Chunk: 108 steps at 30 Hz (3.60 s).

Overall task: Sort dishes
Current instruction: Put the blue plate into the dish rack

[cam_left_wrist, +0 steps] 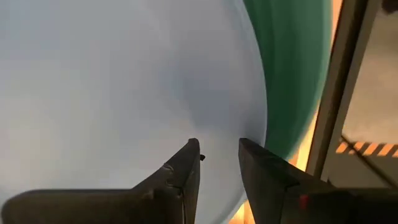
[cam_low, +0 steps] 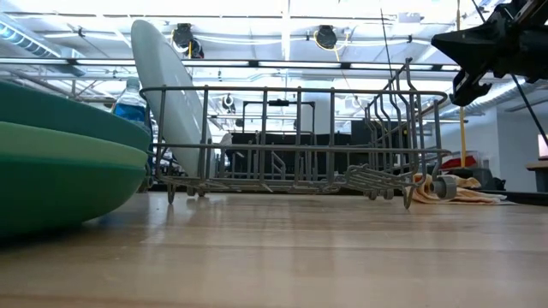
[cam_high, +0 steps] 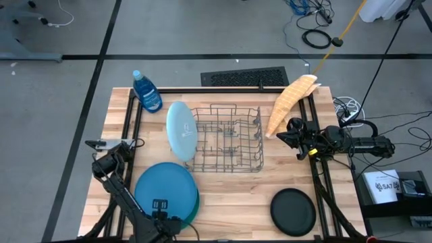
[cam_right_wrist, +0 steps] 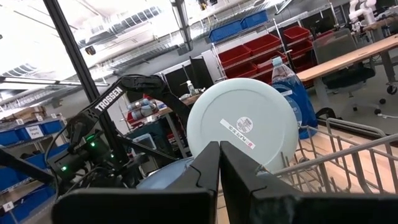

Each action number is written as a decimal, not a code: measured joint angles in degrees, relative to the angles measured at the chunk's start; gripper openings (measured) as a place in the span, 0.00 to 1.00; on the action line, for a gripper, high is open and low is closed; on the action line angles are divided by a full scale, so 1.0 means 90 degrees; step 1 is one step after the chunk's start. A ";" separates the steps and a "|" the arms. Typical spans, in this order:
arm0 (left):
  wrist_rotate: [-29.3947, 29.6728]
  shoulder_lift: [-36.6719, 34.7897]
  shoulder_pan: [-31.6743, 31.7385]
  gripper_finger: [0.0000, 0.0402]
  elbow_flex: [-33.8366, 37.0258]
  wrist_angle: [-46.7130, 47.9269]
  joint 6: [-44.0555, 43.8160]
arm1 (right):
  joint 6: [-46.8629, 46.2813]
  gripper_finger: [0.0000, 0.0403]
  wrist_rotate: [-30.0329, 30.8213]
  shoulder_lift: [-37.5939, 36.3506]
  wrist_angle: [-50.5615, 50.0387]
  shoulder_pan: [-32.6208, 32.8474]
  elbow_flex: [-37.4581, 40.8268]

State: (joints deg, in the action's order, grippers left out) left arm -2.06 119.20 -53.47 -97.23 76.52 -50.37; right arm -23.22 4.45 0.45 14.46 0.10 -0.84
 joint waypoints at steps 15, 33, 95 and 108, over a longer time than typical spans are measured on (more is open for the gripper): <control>0.0610 0.0000 -0.0032 0.28 0.0186 -0.0529 -0.0041 | -0.0109 0.02 0.0000 0.0000 -0.0109 0.0000 0.0000; 0.0484 -0.0002 -0.0126 0.32 0.0184 -0.0359 -0.0571 | -0.0119 0.02 0.0002 0.0000 -0.0121 0.0000 0.0000; 0.0900 -0.0051 -0.0453 0.57 0.0191 0.0068 -0.1553 | -0.0117 0.02 0.0002 0.0002 -0.0121 0.0000 0.0000; 0.1471 -0.0060 -0.0423 0.57 -0.0417 0.0401 -0.1695 | -0.0112 0.02 0.0002 0.0001 -0.0121 0.0000 0.0000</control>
State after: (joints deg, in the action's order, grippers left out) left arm 11.18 118.66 -57.28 -100.98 80.13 -65.63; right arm -24.23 4.47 0.46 13.37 0.10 -0.84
